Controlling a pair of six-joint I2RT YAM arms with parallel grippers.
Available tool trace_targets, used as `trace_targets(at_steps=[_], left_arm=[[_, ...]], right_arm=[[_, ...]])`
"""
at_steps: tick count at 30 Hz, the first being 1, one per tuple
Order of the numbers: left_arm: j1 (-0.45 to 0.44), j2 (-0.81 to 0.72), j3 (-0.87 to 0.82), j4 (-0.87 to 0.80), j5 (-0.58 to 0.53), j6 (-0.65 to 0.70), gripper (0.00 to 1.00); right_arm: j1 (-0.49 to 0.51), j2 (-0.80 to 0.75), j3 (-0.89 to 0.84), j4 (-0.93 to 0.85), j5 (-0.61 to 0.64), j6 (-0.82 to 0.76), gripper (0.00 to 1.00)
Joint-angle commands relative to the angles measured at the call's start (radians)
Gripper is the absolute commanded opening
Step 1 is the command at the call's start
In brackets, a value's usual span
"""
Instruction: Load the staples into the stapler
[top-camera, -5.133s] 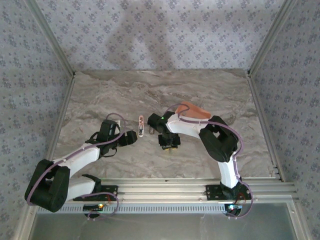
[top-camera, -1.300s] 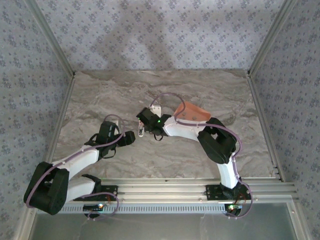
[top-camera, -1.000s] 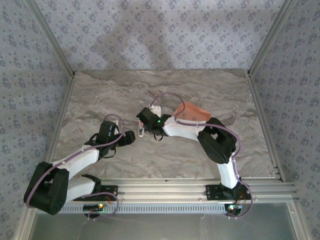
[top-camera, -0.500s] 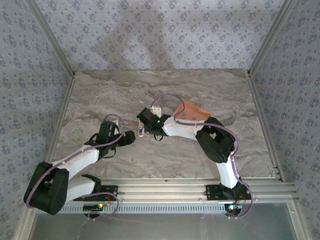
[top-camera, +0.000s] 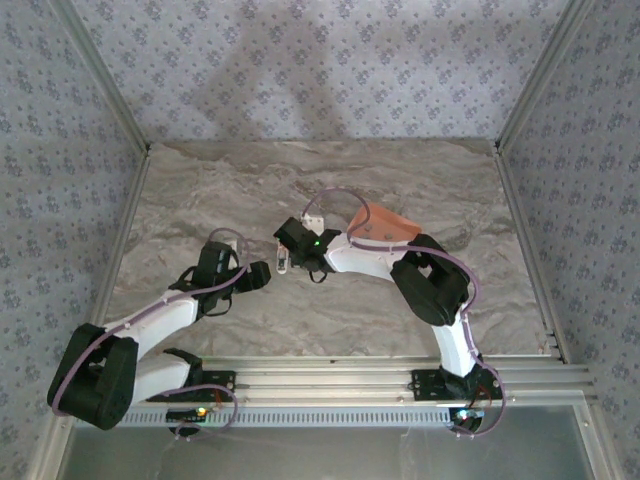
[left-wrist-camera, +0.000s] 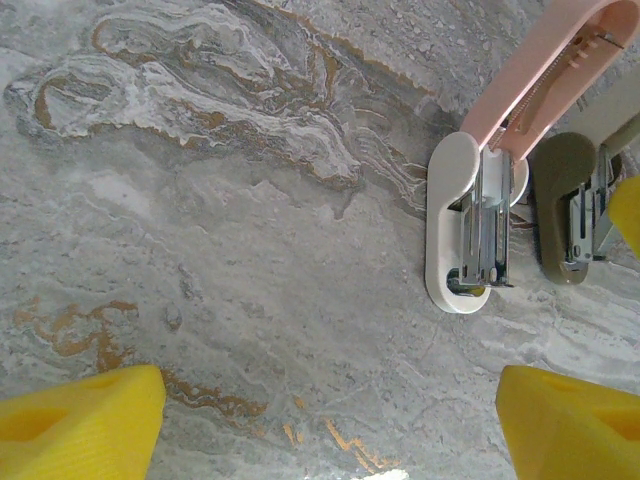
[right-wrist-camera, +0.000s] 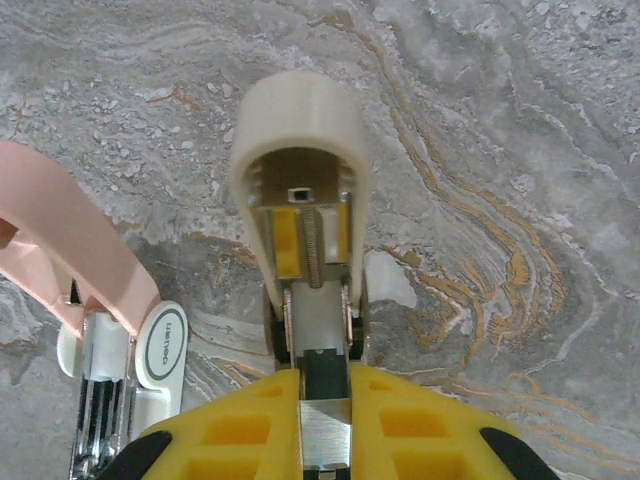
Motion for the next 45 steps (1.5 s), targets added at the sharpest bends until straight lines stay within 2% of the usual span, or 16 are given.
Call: trace_targets(at_steps=[1, 6, 12, 20, 37, 45], left_arm=[[0.007, -0.012, 0.031, -0.025, 0.009, 0.016, 0.86], [0.007, -0.014, 0.029, -0.023, 0.011, 0.013, 0.86], [0.007, -0.017, 0.025, -0.021, 0.011, 0.008, 0.86], [0.007, -0.024, 0.021, -0.023, 0.009, 0.012, 0.86], [0.006, -0.041, 0.022, -0.029, 0.007, 0.009, 0.86], [0.007, -0.041, 0.025, -0.030, 0.009, 0.011, 0.86]], right_arm=[[0.012, 0.015, 0.025, -0.097, 0.041, -0.008, 0.15], [0.024, 0.010, 0.023, -0.125, 0.052, -0.028, 0.16], [0.015, 0.019, 0.021, -0.083, -0.001, -0.042, 0.16], [0.015, 0.044, 0.054, -0.151, -0.009, -0.029, 0.16], [0.017, 0.030, 0.059, -0.118, -0.008, -0.052, 0.19], [0.020, 0.015, 0.060, -0.100, 0.000, -0.069, 0.26]])
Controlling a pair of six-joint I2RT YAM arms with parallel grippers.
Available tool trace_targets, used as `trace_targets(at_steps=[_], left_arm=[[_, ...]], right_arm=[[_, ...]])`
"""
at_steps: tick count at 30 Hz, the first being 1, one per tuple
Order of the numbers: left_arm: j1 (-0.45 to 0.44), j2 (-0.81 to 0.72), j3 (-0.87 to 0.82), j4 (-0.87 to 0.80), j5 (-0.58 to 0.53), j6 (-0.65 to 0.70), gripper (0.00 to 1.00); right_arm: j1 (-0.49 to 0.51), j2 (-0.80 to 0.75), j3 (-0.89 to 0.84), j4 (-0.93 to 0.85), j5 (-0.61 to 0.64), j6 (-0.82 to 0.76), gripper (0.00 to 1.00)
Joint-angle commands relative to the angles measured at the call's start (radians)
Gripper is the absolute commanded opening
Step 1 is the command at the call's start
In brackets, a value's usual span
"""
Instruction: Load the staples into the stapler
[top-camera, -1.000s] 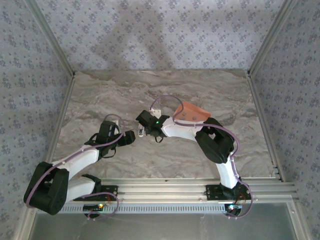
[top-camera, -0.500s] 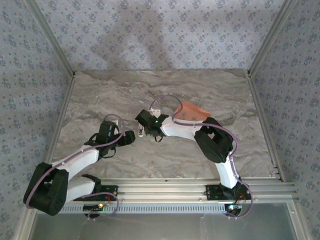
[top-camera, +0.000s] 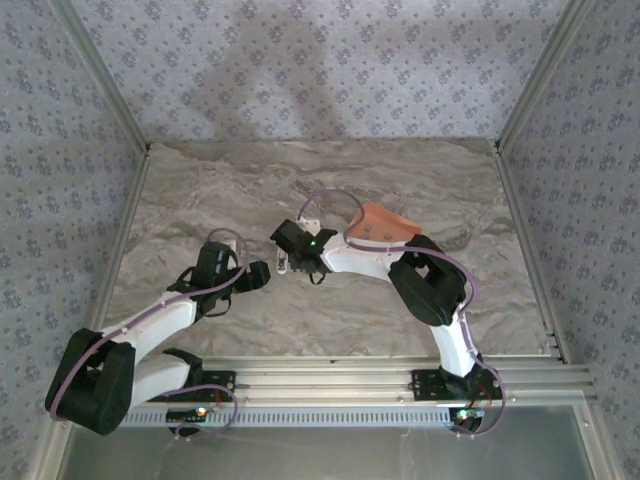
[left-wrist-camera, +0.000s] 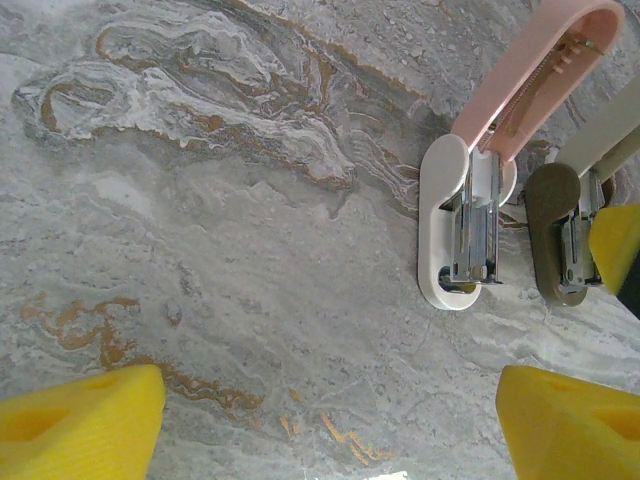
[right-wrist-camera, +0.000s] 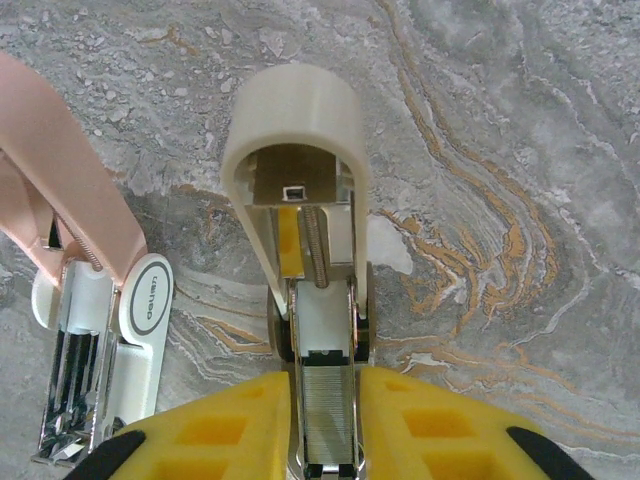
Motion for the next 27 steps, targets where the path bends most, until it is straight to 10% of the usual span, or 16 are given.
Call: trace_targets(at_steps=[1, 27], left_arm=[[0.006, -0.016, 0.025, -0.012, 0.009, 0.012, 0.86], [0.006, -0.023, 0.026, -0.020, 0.014, 0.001, 0.86]], right_arm=[[0.006, -0.006, 0.022, -0.020, 0.010, -0.019, 0.27], [-0.122, -0.153, -0.276, 0.305, -0.302, 0.070, 0.31]])
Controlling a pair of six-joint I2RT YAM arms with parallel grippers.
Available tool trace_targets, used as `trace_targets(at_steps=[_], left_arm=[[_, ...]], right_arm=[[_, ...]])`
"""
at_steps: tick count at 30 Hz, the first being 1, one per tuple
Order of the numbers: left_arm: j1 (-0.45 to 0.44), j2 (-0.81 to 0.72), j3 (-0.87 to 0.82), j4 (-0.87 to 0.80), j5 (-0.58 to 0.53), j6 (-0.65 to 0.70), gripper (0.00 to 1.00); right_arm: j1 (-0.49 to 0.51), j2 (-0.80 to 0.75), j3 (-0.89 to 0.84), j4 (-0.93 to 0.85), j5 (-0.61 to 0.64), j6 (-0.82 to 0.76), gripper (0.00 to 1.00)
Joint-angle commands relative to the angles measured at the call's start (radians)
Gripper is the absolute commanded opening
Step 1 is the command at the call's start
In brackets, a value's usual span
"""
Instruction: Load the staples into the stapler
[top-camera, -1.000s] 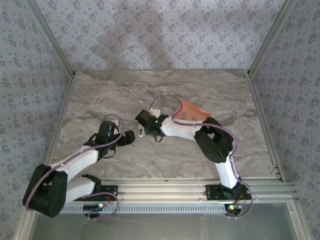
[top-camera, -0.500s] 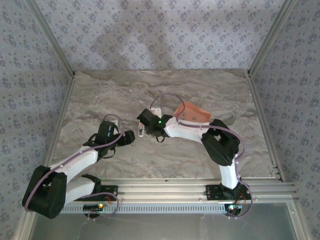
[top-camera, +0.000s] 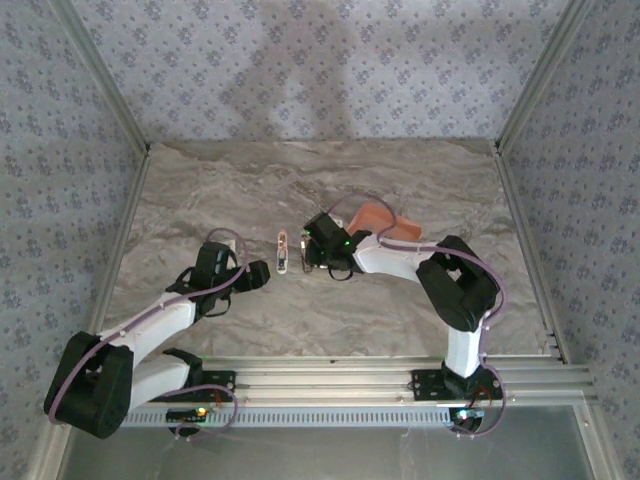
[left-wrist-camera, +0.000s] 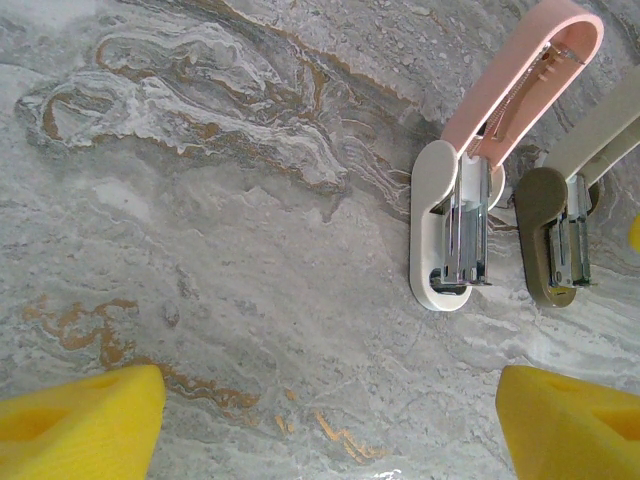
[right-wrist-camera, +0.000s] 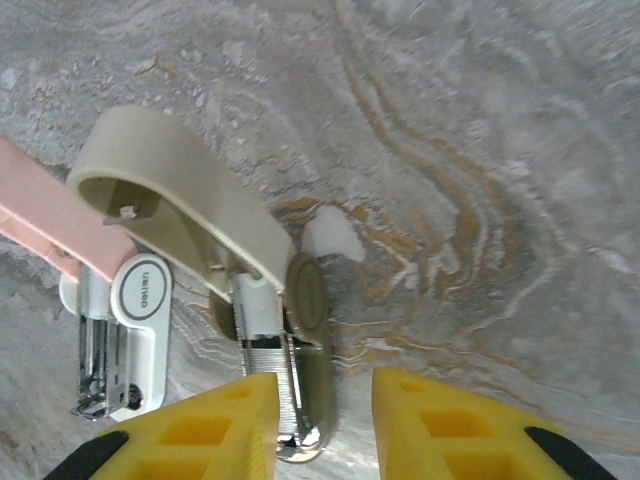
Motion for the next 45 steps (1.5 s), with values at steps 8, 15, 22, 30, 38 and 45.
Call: trace_targets(at_steps=[8, 15, 22, 30, 38, 45], left_arm=[[0.007, 0.000, 0.026, -0.011, 0.011, 0.002, 0.86], [0.006, 0.004, 0.027, -0.008, 0.011, 0.001, 0.86], [0.007, 0.009, 0.024, -0.002, 0.014, -0.005, 0.86], [0.006, -0.003, 0.029, -0.011, 0.014, 0.002, 0.86], [0.007, -0.003, 0.041, -0.028, 0.021, 0.007, 0.86], [0.006, -0.003, 0.062, -0.044, 0.028, 0.002, 0.86]], right_arm=[[-0.004, 0.045, 0.007, 0.028, -0.045, 0.026, 0.28], [-0.007, 0.066, 0.002, 0.018, -0.046, 0.029, 0.25], [-0.007, 0.082, -0.003, 0.005, -0.042, 0.038, 0.22], [0.002, 0.068, 0.000, -0.003, -0.020, 0.033, 0.21], [0.005, 0.045, 0.005, 0.004, -0.007, 0.022, 0.22], [0.011, 0.006, 0.006, 0.020, 0.002, -0.009, 0.23]])
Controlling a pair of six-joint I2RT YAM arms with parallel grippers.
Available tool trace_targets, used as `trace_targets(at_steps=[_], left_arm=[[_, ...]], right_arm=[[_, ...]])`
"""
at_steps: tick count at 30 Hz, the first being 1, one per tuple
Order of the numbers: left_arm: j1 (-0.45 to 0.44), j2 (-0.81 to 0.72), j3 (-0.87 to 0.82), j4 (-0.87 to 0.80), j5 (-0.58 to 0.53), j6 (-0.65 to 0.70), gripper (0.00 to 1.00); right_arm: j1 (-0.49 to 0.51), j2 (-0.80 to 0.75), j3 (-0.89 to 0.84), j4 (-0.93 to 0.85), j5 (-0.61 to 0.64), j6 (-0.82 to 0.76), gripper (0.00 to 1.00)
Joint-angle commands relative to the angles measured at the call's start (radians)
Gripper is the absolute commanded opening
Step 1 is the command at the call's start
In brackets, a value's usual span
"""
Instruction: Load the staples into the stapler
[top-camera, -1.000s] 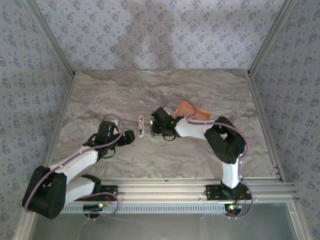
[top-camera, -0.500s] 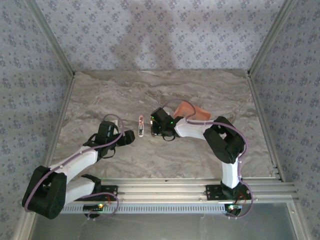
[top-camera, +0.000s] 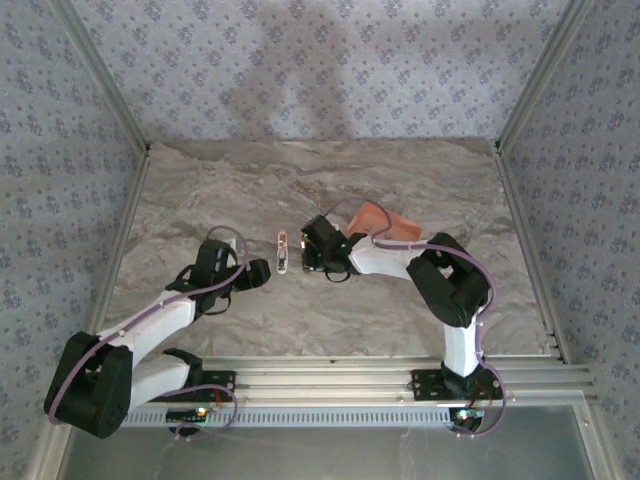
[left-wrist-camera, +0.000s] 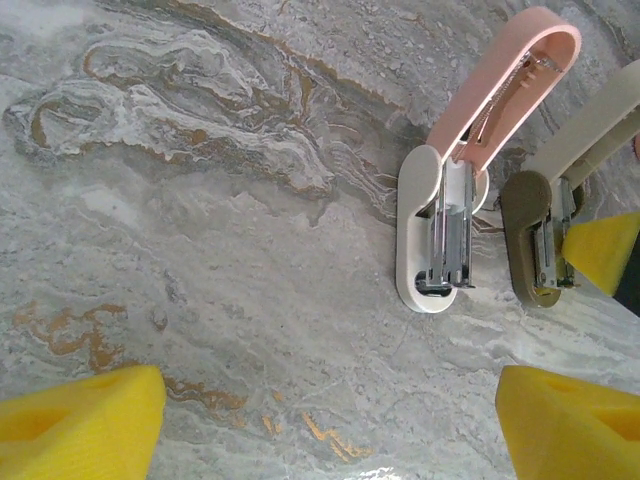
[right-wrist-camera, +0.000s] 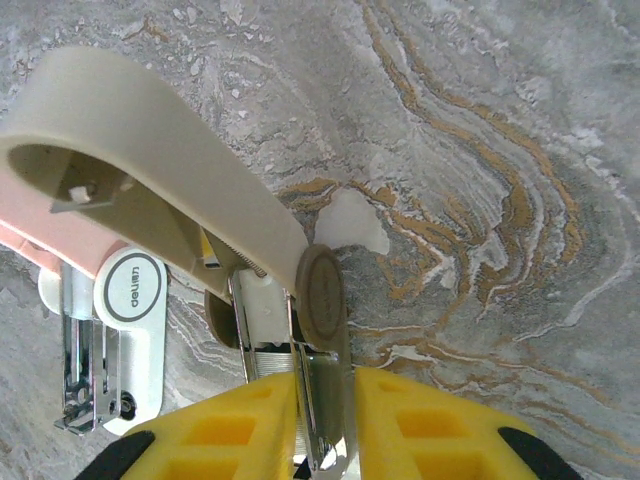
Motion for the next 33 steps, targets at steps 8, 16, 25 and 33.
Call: trace_targets(at_steps=[8, 16, 25, 33], left_arm=[[0.007, -0.016, 0.120, -0.117, 0.032, 0.060, 0.85], [0.007, -0.015, 0.197, -0.188, 0.075, 0.055, 0.85], [0.006, 0.032, 0.339, -0.295, 0.074, 0.120, 0.85], [0.007, 0.131, 0.527, -0.388, 0.111, 0.229, 0.85]], right_arm=[[0.013, -0.126, -0.032, 0.018, 0.058, -0.052, 0.26], [0.018, -0.229, -0.159, 0.129, 0.063, -0.042, 0.29], [0.006, -0.345, -0.295, 0.184, 0.078, -0.040, 0.30], [-0.002, -0.383, -0.361, 0.233, 0.058, -0.030, 0.31]])
